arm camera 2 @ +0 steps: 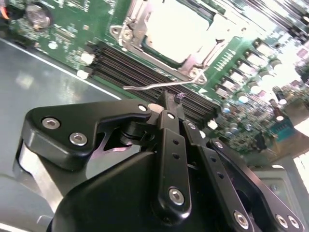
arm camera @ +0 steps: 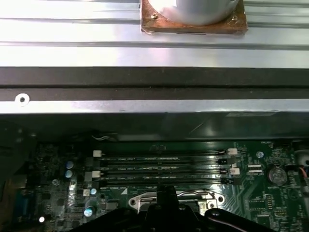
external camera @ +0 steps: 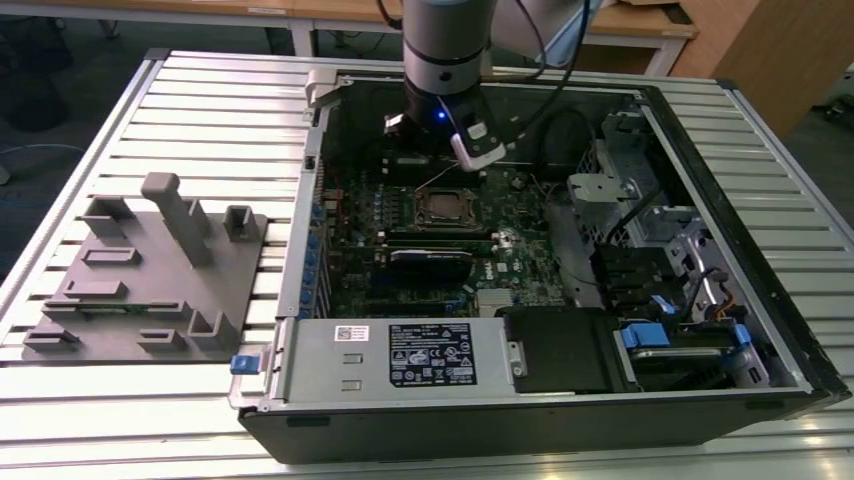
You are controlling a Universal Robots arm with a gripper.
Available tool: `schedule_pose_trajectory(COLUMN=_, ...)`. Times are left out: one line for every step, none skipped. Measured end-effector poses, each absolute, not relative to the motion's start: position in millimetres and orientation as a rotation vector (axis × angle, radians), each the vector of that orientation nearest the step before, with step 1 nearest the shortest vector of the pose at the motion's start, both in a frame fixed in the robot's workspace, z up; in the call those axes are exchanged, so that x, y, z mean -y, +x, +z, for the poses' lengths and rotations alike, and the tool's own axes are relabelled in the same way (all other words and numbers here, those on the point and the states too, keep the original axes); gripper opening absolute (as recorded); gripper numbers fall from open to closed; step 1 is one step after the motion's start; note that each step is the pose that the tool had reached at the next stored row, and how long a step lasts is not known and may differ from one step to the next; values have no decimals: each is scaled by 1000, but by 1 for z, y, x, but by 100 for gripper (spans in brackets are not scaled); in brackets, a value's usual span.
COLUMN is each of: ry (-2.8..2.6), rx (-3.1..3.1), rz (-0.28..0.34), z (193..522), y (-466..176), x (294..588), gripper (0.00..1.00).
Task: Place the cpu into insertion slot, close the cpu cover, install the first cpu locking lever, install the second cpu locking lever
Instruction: 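Install the first cpu locking lever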
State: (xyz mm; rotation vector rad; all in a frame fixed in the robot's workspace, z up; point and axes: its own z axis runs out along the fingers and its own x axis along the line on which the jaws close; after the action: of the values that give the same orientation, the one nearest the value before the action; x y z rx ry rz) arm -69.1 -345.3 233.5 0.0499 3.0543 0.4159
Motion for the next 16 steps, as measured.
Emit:
schedule_pose_trajectory(ry=48, rx=-3044, rz=416, z=233, y=-69, x=345, gripper=10)
schedule_pose_trajectory(ry=45, rx=-3035, rz=416, z=233, y=-69, x=345, gripper=10)
schedule_pose_trajectory(ry=43, rx=-3025, rz=416, z=233, y=-69, x=345, gripper=10)
schedule_pose_trajectory(ry=41, rx=-3015, rz=416, z=233, y=-69, x=345, gripper=10)
schedule_pose_trajectory(ry=39, rx=-3006, rz=416, z=232, y=-69, x=345, gripper=10)
schedule_pose_trajectory(ry=37, rx=-2997, rz=416, z=232, y=-69, x=345, gripper=10)
schedule_pose_trajectory(ry=36, rx=-2988, rz=416, z=232, y=-69, x=345, gripper=10)
schedule_pose_trajectory(ry=34, rx=-2981, rz=416, z=231, y=-69, x=345, gripper=10)
schedule_pose_trajectory(ry=34, rx=-2981, rz=416, z=231, y=-69, x=345, gripper=10)
schedule_pose_trajectory(ry=34, rx=-2981, rz=416, z=231, y=-69, x=345, gripper=10)
schedule_pose_trajectory(ry=34, rx=-2981, rz=416, z=231, y=-69, x=345, gripper=10)
schedule_pose_trajectory(ry=34, rx=-2981, rz=416, z=231, y=-69, x=345, gripper=10)
schedule_pose_trajectory(ry=34, rx=-2980, rz=416, z=231, y=-69, x=345, gripper=10)
schedule_pose_trajectory(ry=33, rx=-2978, rz=417, z=231, y=-69, x=345, gripper=10)
schedule_pose_trajectory(ry=33, rx=-2976, rz=418, z=230, y=-69, x=345, gripper=10)
schedule_pose_trajectory(ry=33, rx=-2973, rz=418, z=229, y=-69, x=345, gripper=10)
